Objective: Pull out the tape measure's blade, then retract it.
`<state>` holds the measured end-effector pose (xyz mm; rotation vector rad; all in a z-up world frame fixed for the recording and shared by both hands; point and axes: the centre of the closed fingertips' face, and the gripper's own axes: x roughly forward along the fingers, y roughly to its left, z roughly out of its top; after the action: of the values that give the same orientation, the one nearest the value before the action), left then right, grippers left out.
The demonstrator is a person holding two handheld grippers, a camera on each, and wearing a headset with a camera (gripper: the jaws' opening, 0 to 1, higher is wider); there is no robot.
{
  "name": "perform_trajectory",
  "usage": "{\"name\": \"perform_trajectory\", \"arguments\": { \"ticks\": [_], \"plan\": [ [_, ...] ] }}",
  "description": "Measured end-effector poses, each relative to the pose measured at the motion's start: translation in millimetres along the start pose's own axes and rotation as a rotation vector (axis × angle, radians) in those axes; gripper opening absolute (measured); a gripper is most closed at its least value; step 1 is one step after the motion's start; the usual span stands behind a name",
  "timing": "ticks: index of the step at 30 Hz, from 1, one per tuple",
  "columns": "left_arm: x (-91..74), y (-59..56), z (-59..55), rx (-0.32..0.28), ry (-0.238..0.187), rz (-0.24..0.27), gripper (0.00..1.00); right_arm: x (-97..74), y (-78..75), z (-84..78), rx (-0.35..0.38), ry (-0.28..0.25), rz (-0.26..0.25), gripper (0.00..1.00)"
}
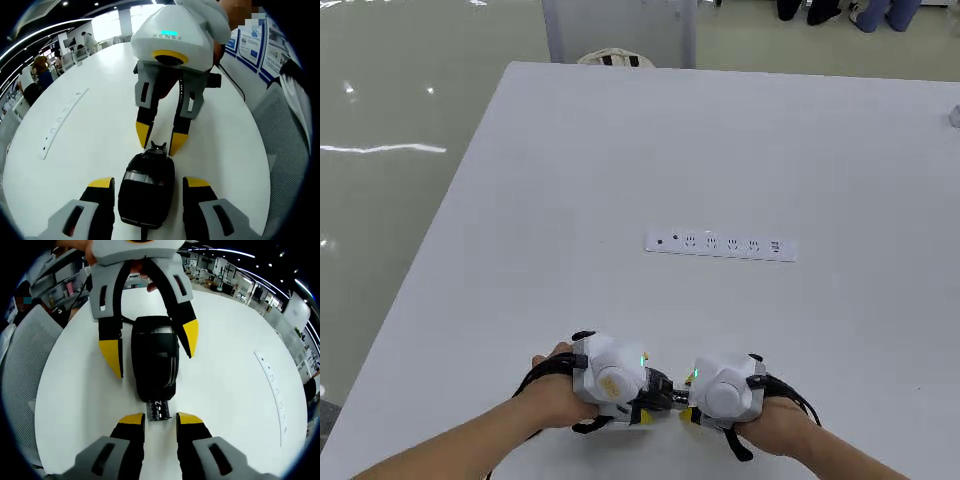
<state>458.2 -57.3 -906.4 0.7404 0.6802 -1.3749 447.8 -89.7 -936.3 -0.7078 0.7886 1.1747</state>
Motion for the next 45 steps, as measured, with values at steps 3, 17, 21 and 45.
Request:
{"name": "perform_trajectory", "arguments": {
  "ticks": [3, 17, 21, 45],
  "plan": [
    [2.3, -0.6, -0.3, 0.027, 0.011, -0.005, 0.5, 0.5, 2.1, 0.4, -0.012, -0.001, 0.008, 0.22],
    [7.0, 3.2, -1.4, 0.064, 0.031, -0.004, 0.39, 0.4, -0.2, 0.9, -0.033, 0.002, 0.012, 0.16],
    [7.3, 2.4, -1.8, 0.09, 0.039, -0.006, 0.39, 0.4, 0.4, 0.6, -0.05, 0.007, 0.013, 0.16],
    [7.8, 1.8, -3.3, 0.125, 0.054, -0.002, 0.37, 0.5, 0.3, -0.4, -0.1, -0.004, 0.018, 0.14]
  ]
}}
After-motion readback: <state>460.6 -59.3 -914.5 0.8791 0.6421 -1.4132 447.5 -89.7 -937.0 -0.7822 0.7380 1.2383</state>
